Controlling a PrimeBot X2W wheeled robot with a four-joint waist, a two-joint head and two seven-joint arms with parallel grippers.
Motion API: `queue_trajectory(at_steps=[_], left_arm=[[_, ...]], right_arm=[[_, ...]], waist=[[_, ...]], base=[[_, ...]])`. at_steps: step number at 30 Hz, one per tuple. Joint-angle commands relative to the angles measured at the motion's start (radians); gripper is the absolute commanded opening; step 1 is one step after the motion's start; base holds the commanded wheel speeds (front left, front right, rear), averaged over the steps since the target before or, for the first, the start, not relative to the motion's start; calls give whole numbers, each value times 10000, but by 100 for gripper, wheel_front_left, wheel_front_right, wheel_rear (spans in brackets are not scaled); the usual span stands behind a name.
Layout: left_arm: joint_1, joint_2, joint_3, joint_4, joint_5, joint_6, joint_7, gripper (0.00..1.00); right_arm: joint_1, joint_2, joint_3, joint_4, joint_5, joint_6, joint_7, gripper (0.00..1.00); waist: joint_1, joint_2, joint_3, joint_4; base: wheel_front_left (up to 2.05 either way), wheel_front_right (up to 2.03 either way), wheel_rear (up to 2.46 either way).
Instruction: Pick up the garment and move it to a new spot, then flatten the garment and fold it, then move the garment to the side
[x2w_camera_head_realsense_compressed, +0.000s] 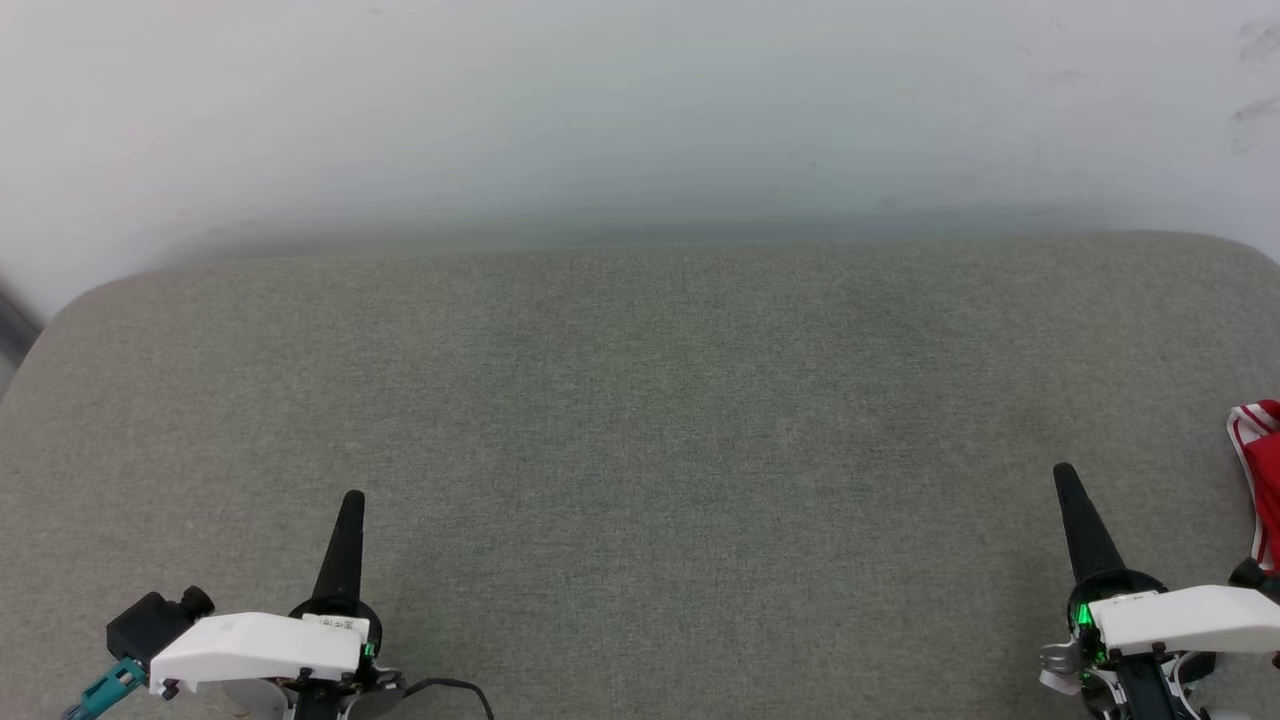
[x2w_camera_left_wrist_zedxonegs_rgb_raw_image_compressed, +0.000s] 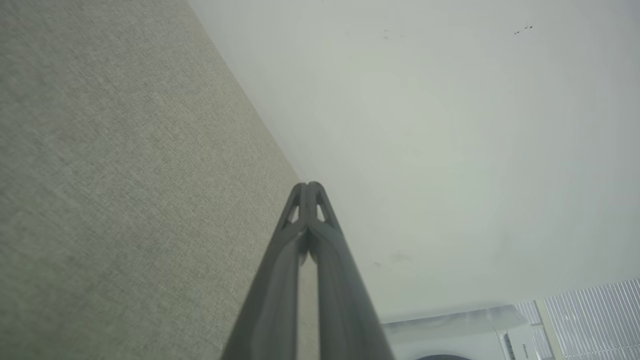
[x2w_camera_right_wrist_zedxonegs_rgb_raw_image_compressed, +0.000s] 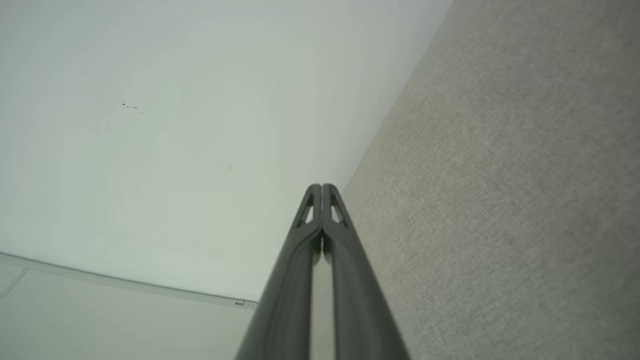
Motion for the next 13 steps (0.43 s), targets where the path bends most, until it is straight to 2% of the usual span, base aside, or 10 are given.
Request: queue_trajectory(at_steps=[1, 13], left_arm=[[-206, 33, 39, -24, -204, -50, 55, 0], [-330, 15, 168, 159, -1326, -62, 345, 0]], right_arm=[[-254, -69, -31, -22, 207, -1, 69, 0], [-306, -52, -130, 77, 1269, -2, 342, 0]], waist=[[0, -1, -4, 1], [0, -1, -66, 10]], base=[[0, 0, 0], [0, 0, 0]])
